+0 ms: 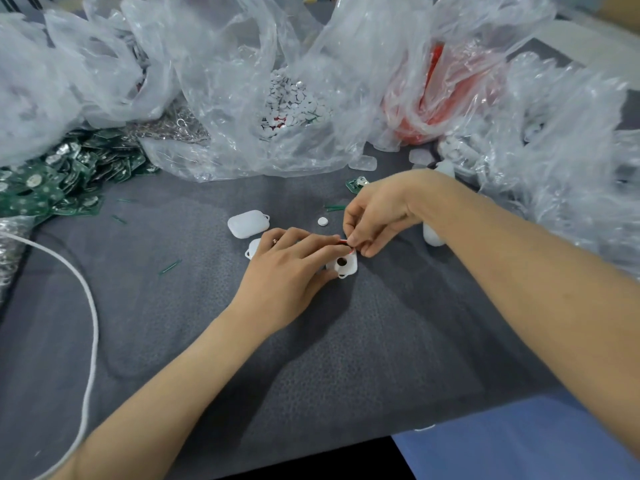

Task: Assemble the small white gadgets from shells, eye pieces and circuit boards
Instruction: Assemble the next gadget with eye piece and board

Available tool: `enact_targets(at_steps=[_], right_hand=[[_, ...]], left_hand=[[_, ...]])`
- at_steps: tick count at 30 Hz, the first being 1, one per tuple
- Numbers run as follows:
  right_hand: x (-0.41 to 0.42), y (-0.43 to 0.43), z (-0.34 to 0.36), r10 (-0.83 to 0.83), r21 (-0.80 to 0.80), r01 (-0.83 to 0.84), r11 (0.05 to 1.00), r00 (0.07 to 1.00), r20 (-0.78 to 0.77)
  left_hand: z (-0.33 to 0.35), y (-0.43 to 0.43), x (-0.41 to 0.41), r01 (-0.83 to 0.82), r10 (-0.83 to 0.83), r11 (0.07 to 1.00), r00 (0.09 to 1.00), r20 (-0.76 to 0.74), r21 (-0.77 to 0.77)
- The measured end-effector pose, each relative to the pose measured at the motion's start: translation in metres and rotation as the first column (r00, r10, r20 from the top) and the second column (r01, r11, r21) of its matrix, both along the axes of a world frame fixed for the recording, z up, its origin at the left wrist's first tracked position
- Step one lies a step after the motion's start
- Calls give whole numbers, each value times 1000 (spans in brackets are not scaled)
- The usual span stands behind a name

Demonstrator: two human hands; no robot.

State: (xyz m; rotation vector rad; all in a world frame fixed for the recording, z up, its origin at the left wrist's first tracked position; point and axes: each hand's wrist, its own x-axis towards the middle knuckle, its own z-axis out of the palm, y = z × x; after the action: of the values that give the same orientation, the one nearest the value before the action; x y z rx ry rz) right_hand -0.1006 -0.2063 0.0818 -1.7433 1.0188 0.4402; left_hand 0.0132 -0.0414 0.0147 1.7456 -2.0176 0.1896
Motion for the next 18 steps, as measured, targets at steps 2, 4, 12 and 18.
enact_targets(at_steps=[2,4,12,18], right_hand=[[-6,1,-2,-10,3,10,1000,999,43],[-8,2,-3,-13,1,13,1000,998,59],[-2,11,1,-4,-102,6,995,1000,24],[-14,19,-5,-84,-80,98,992,983,162]], left_hand=[[1,2,-2,-2,2,1000,1000,16,-12],[3,3,-3,-6,7,1000,1000,30,-24],[10,-2,-5,-21,22,1000,999,26,-21],[2,4,-22,-124,126,991,991,-49,45]])
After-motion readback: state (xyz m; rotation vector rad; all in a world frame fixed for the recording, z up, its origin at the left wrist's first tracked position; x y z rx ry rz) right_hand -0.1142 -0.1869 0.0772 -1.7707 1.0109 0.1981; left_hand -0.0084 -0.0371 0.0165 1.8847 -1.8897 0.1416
